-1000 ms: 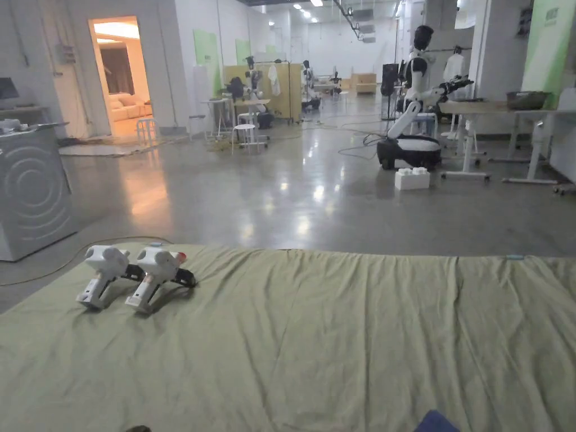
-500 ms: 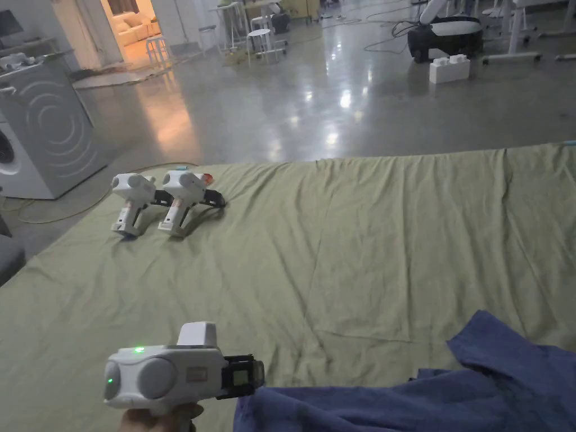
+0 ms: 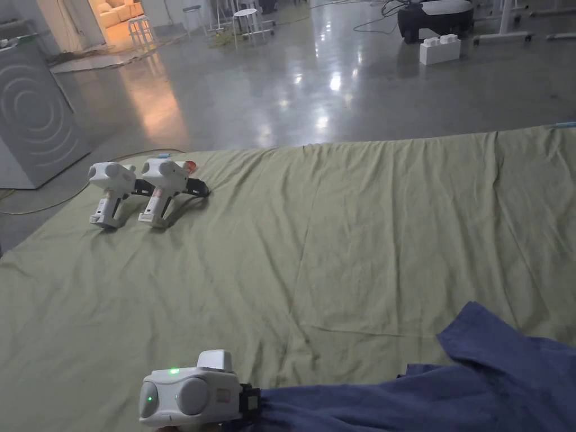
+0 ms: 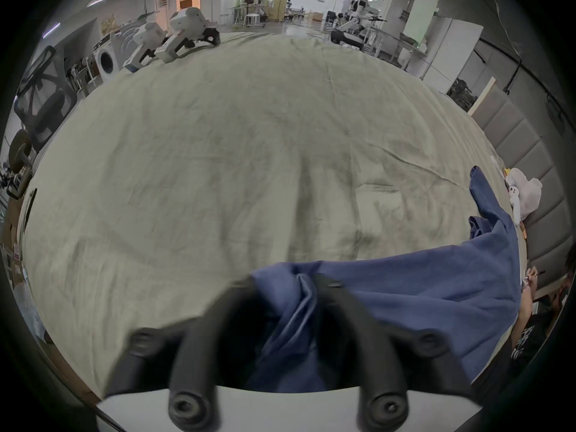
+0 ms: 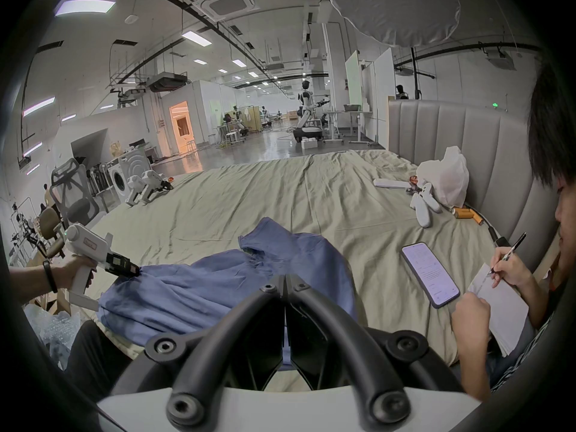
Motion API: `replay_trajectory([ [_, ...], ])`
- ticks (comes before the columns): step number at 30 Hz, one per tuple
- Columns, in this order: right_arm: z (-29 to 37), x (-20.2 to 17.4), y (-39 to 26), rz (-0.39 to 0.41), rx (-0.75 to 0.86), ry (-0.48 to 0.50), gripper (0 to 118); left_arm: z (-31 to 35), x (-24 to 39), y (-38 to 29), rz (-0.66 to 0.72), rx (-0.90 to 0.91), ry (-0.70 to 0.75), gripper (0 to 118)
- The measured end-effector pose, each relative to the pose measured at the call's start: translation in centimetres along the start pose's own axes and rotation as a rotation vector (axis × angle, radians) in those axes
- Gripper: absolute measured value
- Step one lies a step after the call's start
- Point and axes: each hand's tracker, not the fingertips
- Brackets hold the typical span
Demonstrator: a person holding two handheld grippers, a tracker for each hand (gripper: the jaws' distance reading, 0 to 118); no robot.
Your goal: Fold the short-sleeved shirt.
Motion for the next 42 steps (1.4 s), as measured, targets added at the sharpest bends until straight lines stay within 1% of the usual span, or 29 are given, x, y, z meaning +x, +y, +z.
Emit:
replay_trajectory([
  [1,-0.3,0.0,0.0,-0.004,-0.002,0.005,0,-0.2,0.2,0.1,0.0,-0.003,-0.016,15],
  [2,-0.6,0.3,-0.2,-0.004,-0.004,0.012,0,-0.6,0.7,0.1,0.015,-0.015,-0.041,5],
  [3,-0.9,0.3,-0.1,0.0,-0.005,0.018,0,-0.9,0.9,0.0,0.01,-0.019,0.008,4],
  [5,-1.9,0.4,0.7,0.029,-0.003,0.028,0,-1.3,1.3,-0.4,-0.053,-0.014,0.013,4],
  [8,-4.9,1.3,3.2,0.075,-0.026,0.049,1,-1.3,0.8,-0.5,-0.044,-0.01,0.007,4],
  [9,-6.3,1.7,4.1,0.086,-0.052,0.061,8,-1.3,0.6,-0.5,-0.046,-0.012,0.002,4],
  [10,-8.4,2.6,5.2,0.09,-0.096,0.054,27,-1.3,0.4,-0.4,-0.041,-0.017,-0.006,4],
  [12,-12.7,4.3,7.0,0.076,-0.198,0.061,82,-1.4,0.2,-0.2,-0.025,-0.029,-0.017,4],
  [13,-15.4,5.3,7.8,0.052,-0.269,0.063,86,-1.5,0.2,-0.2,-0.028,-0.033,-0.019,4],
  [15,-20.1,6.9,8.8,0.046,-0.342,0.06,86,-1.5,0.3,-0.2,-0.036,-0.035,-0.019,4],
  [17,-25.1,8.0,8.9,0.045,-0.451,0.015,86,-1.5,0.3,-0.2,-0.047,-0.035,-0.018,4],
  [19,-29.1,8.9,8.5,0.024,-0.538,0.01,86,-1.6,0.3,-0.2,-0.05,-0.036,-0.018,4],
  [20,-31.2,9.2,8.1,0.009,-0.594,0.008,84,-1.6,0.2,-0.2,-0.047,-0.036,-0.02,4],
  [21,-32.5,9.4,7.6,-0.007,-0.624,0.012,79,-1.6,0.1,-0.2,-0.044,-0.036,-0.022,4],
  [22,-33.9,9.6,7.0,-0.005,-0.664,0.008,74,-1.6,0.1,-0.2,-0.041,-0.038,-0.024,4],
  [23,-35.0,9.5,6.4,0.001,-0.7,-0.012,74,-1.7,0.0,-0.1,-0.037,-0.041,-0.027,4],
  [24,-35.5,9.3,6.0,0.031,-0.714,-0.019,74,-1.7,-0.1,0.1,-0.036,-0.046,-0.028,4],
  [25,-35.4,8.9,5.9,0.079,-0.696,-0.016,73,-1.7,-0.1,0.3,-0.036,-0.053,-0.03,4],
  [26,-34.5,8.3,6.1,0.097,-0.676,-0.026,72,-1.8,-0.1,0.3,-0.036,-0.057,-0.031,4],
  [27,-34.0,8.1,6.4,0.09,-0.667,-0.023,70,-1.8,-0.2,0.3,-0.034,-0.058,-0.031,4],
  [28,-33.4,7.9,6.6,0.103,-0.658,0.0,59,-1.6,-0.1,0.3,-0.032,-0.056,-0.033,4],
  [29,-32.6,7.7,6.7,0.109,-0.654,0.028,38,-1.6,-0.2,0.1,-0.028,-0.051,-0.036,4],
  [30,-32.0,7.5,6.6,0.108,-0.655,0.029,4,-1.5,-0.3,0.0,-0.024,-0.045,-0.039,4],
  [33,-30.0,7.1,6.8,0.086,-0.638,0.048,5,0.0,-0.9,-0.2,0.025,0.002,-0.07,4],
  [35,-27.1,7.2,8.1,0.082,-0.523,0.048,5,3.3,-1.1,-0.2,0.017,0.089,-0.086,3],
  [36,-25.6,7.3,9.0,0.074,-0.467,0.063,5,5.0,-1.1,0.0,0.007,0.143,-0.101,3],
  [38,-21.5,7.3,11.5,0.051,-0.339,0.08,5,9.6,-0.9,0.4,-0.008,0.227,-0.17,3],
  [41,-16.3,7.8,15.2,-0.014,-0.184,0.102,5,16.4,0.6,1.7,-0.068,0.375,-0.212,3],
  [42,-14.8,7.9,16.3,-0.017,-0.135,0.098,5,18.3,1.1,2.2,-0.082,0.421,-0.212,3],
])
